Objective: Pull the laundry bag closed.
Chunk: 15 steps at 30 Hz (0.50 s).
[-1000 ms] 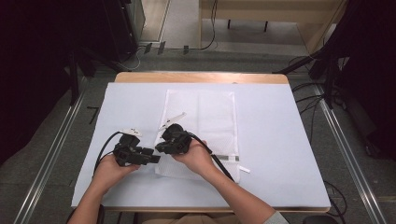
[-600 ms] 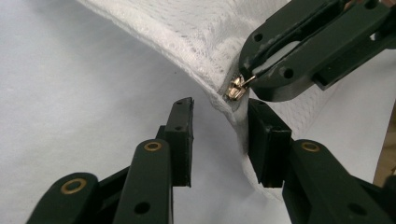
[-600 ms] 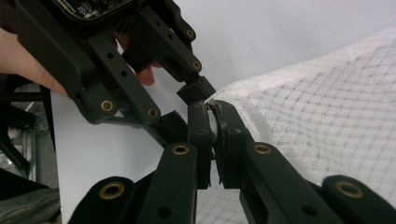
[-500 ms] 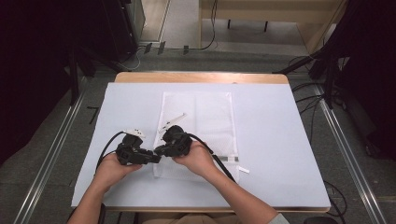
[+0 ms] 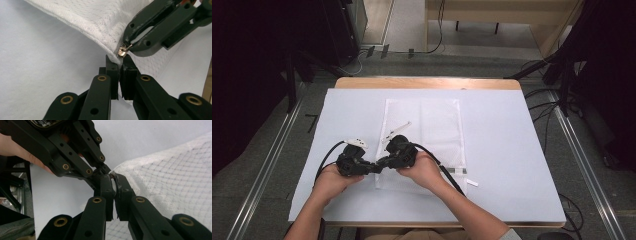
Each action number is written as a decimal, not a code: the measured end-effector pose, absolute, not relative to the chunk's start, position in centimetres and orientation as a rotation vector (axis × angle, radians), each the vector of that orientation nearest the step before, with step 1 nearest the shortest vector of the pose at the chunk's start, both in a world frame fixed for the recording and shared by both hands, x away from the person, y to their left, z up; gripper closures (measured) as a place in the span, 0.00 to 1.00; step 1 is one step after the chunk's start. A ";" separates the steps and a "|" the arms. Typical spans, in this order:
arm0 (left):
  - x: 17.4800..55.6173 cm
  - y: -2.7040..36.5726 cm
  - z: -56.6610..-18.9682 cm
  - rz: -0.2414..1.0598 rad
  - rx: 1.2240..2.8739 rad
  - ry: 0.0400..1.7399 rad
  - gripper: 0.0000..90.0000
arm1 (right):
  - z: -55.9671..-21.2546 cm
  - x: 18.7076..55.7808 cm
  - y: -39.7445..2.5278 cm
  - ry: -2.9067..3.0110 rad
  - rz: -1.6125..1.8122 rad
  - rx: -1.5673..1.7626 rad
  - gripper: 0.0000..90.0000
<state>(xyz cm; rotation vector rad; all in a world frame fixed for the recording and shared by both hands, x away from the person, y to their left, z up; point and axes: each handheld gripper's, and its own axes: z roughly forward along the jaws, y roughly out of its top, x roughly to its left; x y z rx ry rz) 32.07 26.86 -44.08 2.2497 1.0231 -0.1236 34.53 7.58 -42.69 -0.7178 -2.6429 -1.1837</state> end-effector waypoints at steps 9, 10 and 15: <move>32.1 26.9 -44.1 -0.139 2.265 1.035 0.98 | -43.4 34.8 7.5 -2.626 -1.162 -0.738 0.98; 32.1 26.9 -44.1 -0.136 2.266 1.035 0.98 | -43.4 34.8 7.5 -2.622 -1.156 -0.742 0.98; 32.1 27.0 -44.0 -0.139 2.263 1.034 0.98 | -43.6 34.9 7.2 -2.622 -1.160 -0.736 0.98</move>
